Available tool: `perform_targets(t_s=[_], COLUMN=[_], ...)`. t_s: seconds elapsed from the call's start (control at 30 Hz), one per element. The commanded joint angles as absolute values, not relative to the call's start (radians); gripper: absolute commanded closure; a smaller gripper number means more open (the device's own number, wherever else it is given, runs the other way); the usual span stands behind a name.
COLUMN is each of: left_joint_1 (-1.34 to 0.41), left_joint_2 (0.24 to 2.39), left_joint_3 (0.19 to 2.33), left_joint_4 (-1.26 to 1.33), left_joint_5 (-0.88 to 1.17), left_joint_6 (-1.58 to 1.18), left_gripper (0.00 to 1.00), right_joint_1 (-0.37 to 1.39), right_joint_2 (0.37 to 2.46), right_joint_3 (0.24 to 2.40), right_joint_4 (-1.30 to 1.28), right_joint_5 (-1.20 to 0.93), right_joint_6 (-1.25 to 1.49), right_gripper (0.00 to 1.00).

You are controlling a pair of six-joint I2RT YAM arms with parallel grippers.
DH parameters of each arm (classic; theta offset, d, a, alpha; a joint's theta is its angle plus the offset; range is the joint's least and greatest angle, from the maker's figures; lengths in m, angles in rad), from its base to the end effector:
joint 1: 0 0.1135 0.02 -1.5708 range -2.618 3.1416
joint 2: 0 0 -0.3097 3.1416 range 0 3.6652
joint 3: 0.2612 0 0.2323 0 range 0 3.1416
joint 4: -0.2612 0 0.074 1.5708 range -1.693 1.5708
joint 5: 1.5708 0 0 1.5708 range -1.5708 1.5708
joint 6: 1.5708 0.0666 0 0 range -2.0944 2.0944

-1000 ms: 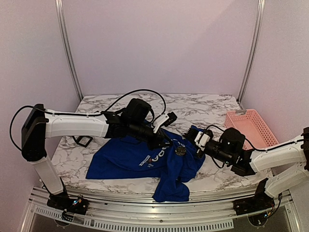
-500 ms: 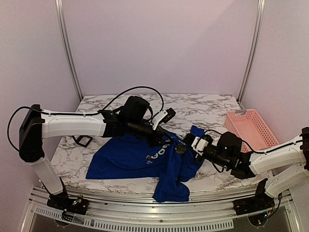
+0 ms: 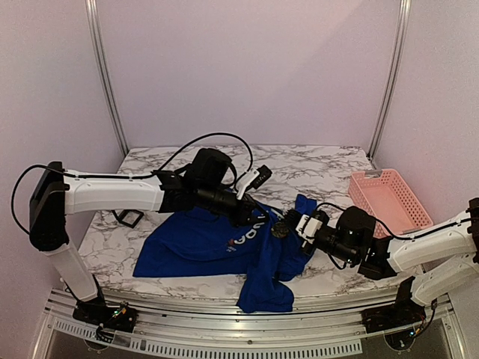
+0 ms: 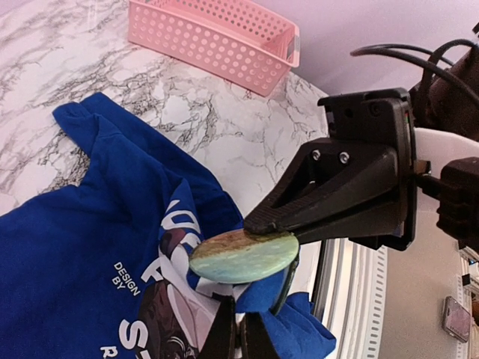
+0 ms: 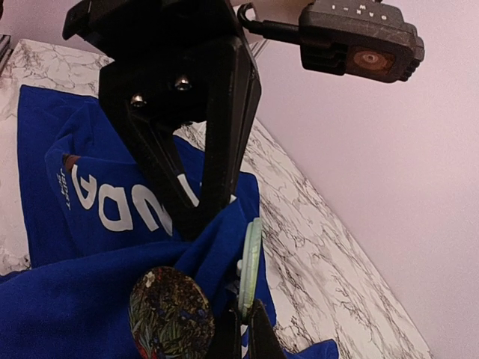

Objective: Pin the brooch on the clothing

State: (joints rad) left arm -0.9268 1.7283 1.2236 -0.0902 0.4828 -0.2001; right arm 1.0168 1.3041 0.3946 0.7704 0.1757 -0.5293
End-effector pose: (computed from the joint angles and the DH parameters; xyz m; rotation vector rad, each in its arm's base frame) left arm 0.2179 -0.3418 0.2888 1.1026 2.0509 -1.1351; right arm 0.1476 0.2165 0.2526 -1.0986 1.3134 0.2124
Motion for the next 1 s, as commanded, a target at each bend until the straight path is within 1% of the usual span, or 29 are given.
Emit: perform_targets(t_s=[0.0, 0.27, 0.43, 0.6, 0.73, 0.97], left_joint_1=[-0.914, -0.914, -0.915, -0.918, -0.919, -0.92], left_joint_2=[1.713, 1.711, 1.714, 1.717, 1.716, 1.706], left_joint_3=[1.208, 1.205, 1.199, 1.198, 1.199, 1.184], left_joint_4=[-0.06, -0.042, -0.036, -0.017, -0.017, -0.017], left_joint_5=[0.479, 0.485, 0.481, 0.485, 0.485, 0.482], left_joint_6=[-0.21, -0.21, -0.211, -0.218, -0.215, -0.202], left_gripper=[1.0, 1.0, 1.0, 1.0, 1.0, 1.0], right_joint_1=[1.038, 1.038, 1.038, 1.038, 1.038, 1.013], right_joint_2=[1.277, 1.327, 1.337, 1.342, 1.355, 1.382], right_joint_3=[0.384, 0.4, 0.404, 0.397, 0.418, 0.419], right_joint_4=[0.775, 0.818, 0.877, 0.971, 0.99, 1.093], right_joint_5=[0.189, 0.165, 0.102, 0.042, -0.038, -0.073], right_joint_6=[-0.537, -0.546, -0.521, -0.454, -0.409, -0.273], right_gripper=[1.0, 1.0, 1.0, 1.0, 1.0, 1.0])
